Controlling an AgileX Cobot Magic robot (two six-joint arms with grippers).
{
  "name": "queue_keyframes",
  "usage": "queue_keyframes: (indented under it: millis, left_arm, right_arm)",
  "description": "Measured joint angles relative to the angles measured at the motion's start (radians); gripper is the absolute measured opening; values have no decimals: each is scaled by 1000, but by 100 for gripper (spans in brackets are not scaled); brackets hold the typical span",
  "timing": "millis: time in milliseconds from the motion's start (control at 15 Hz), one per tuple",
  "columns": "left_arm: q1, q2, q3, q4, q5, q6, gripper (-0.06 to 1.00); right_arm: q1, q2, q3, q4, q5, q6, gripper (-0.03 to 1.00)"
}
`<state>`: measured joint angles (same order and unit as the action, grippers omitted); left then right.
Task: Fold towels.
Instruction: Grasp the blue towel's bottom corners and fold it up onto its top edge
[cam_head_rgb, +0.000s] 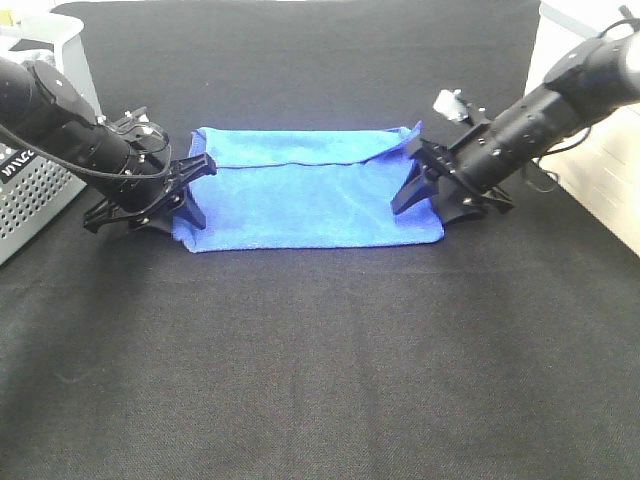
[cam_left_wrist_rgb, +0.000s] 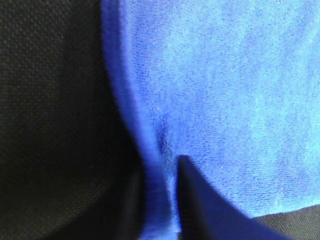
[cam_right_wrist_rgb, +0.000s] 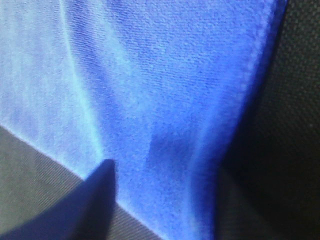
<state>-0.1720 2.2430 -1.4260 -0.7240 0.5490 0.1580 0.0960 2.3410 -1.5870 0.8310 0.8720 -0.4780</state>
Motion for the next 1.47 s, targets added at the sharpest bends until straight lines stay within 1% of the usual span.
queue_keyframes:
  millis: [67,133,200,267,400,467,533,600,667,800,933,1067,1133,1333,1400,1467]
  left_arm:
    - [0,0,0,-3,0,20,5]
    - [0,0,0,-3,6,32,1]
    - [0,0,0,-2,25,43,1]
    - [4,-2,0,3,48,44,1]
    - [22,-20,0,23,121,47,1]
    - [40,-38,0,45,199,51,1]
    - [48,-49,2,57,254,51,1]
    - [49,-56,11,58,270,52,1]
    - [50,-69,41,61,289,53,1]
    - [49,-123,182,54,277,78,1]
    - [48,-177,295,51,247,97,1]
    - [48,-222,373,49,231,116,1]
    - [48,-226,382,49,231,121,1]
    - [47,-232,388,46,230,126,1]
    - [47,-232,376,46,236,126,1]
    - [47,-232,332,48,250,113,1]
  right_arm:
    - [0,3,0,-30,-19,47,41]
    - [0,5,0,-54,-28,71,15]
    - [-3,7,0,-66,-30,87,3]
    - [-11,7,0,-66,-19,91,0]
    - [-38,6,0,-67,45,95,0]
    - [-52,-2,10,-67,77,95,0]
    - [-71,-32,49,-69,99,95,0]
    - [-73,-47,72,-69,99,95,0]
    - [-73,-81,129,-71,95,90,0]
    - [-72,-164,284,-74,46,77,0]
    - [-72,-224,413,-71,7,49,0]
    - [-72,-250,491,-70,-21,33,0]
    - [-72,-257,524,-67,-38,21,0]
    - [-72,-274,537,-54,-48,-9,0]
    - [-72,-280,523,-53,-44,-15,0]
    - [-72,-281,492,-52,-38,-16,0]
